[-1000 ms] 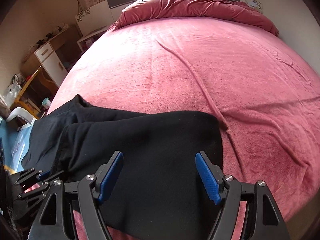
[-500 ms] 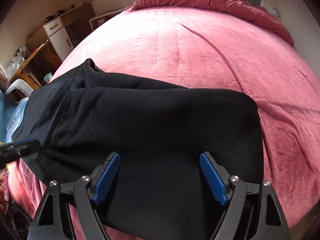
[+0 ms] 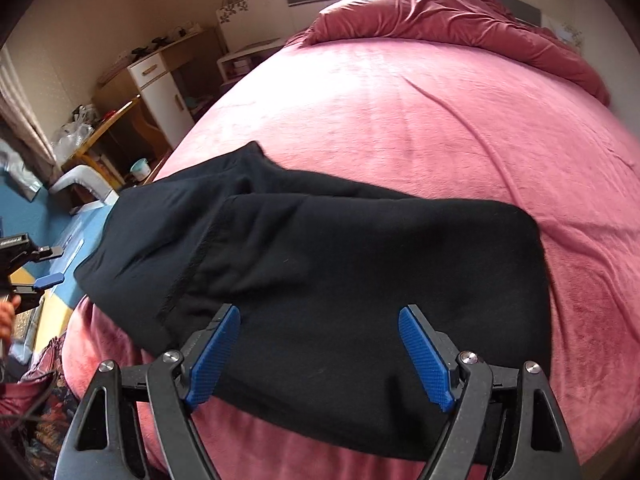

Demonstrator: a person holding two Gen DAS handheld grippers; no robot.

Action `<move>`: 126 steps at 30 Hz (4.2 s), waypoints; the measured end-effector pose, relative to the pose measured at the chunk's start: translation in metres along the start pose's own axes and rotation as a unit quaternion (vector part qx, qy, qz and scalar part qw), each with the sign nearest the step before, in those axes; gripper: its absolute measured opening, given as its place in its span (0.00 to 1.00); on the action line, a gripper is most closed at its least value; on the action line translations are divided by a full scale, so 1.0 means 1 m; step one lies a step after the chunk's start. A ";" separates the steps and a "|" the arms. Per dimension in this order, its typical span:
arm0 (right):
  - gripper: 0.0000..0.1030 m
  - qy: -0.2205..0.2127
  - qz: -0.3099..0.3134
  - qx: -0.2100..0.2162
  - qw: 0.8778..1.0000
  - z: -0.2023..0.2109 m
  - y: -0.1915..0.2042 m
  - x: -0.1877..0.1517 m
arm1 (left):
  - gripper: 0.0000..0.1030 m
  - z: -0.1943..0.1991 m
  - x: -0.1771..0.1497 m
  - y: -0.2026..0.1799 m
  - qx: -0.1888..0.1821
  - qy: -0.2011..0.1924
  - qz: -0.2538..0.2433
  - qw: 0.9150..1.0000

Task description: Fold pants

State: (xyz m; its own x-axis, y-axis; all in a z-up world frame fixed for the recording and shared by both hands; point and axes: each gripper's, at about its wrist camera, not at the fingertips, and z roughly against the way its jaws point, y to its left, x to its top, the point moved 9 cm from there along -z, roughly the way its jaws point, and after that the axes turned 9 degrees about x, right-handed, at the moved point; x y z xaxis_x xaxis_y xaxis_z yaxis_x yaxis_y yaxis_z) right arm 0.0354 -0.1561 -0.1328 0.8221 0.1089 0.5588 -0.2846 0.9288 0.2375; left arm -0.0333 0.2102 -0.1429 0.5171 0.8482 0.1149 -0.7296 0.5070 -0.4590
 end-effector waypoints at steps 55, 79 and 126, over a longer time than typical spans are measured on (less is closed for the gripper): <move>0.83 0.016 -0.144 0.243 0.959 -0.014 0.037 0.026 | 0.13 -0.011 -0.207 -0.210 -0.070 -0.043 -0.546 0.834; 0.87 0.061 -0.173 0.322 0.929 -0.040 0.045 0.042 | 0.13 -0.021 -0.223 -0.209 -0.035 -0.067 -0.584 0.808; 0.13 0.011 -0.008 0.311 0.950 0.056 0.100 0.118 | 0.33 0.010 -0.091 -0.195 -0.159 -0.024 -0.358 0.920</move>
State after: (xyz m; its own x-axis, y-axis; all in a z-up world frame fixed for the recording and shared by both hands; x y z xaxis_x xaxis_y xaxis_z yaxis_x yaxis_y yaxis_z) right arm 0.0765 -0.0705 0.0010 0.8365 0.1110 0.5367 -0.5035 0.5424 0.6726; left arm 0.0580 0.0359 -0.0549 0.7879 0.3240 0.5236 -0.0383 0.8745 -0.4835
